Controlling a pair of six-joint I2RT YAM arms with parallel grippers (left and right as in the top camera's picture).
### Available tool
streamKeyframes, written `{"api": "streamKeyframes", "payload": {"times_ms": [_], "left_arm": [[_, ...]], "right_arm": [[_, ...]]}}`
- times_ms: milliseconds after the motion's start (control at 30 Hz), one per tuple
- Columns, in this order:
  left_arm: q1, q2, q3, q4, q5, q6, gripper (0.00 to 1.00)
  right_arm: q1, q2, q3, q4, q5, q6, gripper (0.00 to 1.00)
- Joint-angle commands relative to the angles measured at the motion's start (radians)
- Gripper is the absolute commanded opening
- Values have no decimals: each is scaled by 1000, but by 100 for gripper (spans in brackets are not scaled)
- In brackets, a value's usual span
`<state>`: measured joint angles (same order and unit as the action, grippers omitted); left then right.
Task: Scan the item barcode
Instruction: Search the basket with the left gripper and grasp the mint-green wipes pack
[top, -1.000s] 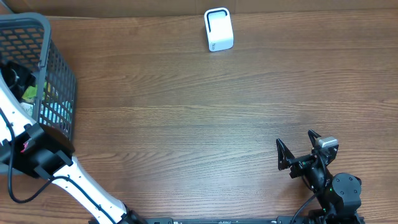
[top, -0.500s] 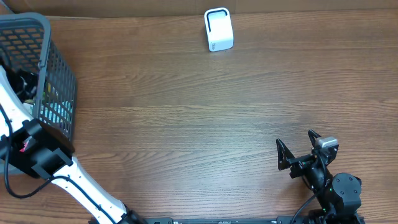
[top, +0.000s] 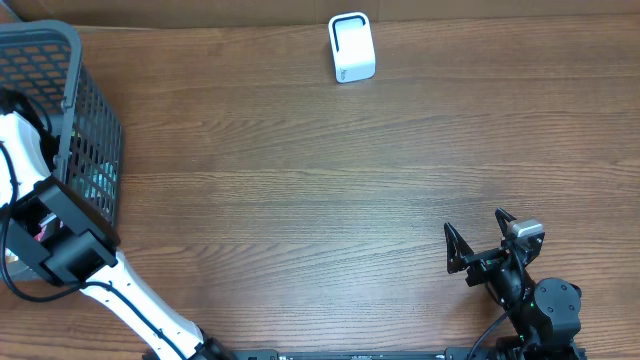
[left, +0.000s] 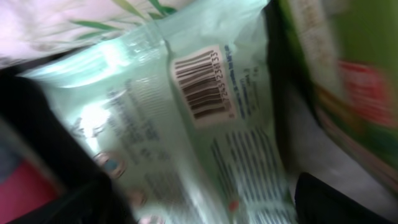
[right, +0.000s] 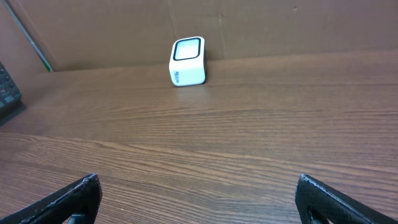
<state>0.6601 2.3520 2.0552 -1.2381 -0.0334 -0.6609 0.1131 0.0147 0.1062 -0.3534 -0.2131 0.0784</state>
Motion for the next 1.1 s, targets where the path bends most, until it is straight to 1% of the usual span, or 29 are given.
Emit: {"api": "streamKeyframes", "payload": {"times_ms": [0, 200, 267, 333, 367, 400, 533, 600, 667, 767, 900, 1067], "left_arm": [[-20, -2, -80, 44, 8, -28, 87], [-27, -2, -216, 141, 8, -28, 87], [-26, -2, -228, 145, 8, -27, 79], [-25, -2, -227, 144, 8, -22, 63], [-25, -3, -224, 143, 8, -13, 59], [-25, -3, -219, 140, 10, -1, 56], [-25, -4, -182, 116, 34, 46, 51], [-25, -4, -150, 89, 34, 56, 49], [-25, -4, -100, 48, 33, 58, 48], [-25, -4, -8, -19, 34, 78, 43], [-25, -5, 160, -118, 33, 131, 43], [-25, -5, 417, -254, 29, 177, 44]], "right_arm": [[6, -12, 7, -20, -13, 4, 100], [6, -12, 7, -20, -13, 4, 100], [6, -12, 7, -20, -13, 4, 100], [6, -12, 7, -20, -13, 4, 100], [6, -12, 7, -20, -13, 4, 100], [6, -12, 7, -19, -13, 4, 100], [6, -12, 7, -19, -13, 4, 100], [6, -12, 7, -19, -13, 4, 100], [6, -12, 7, -19, -13, 4, 100], [6, -12, 7, -19, -13, 4, 100], [6, -12, 7, -20, -13, 4, 100], [6, -12, 7, -20, -13, 4, 100]]}}
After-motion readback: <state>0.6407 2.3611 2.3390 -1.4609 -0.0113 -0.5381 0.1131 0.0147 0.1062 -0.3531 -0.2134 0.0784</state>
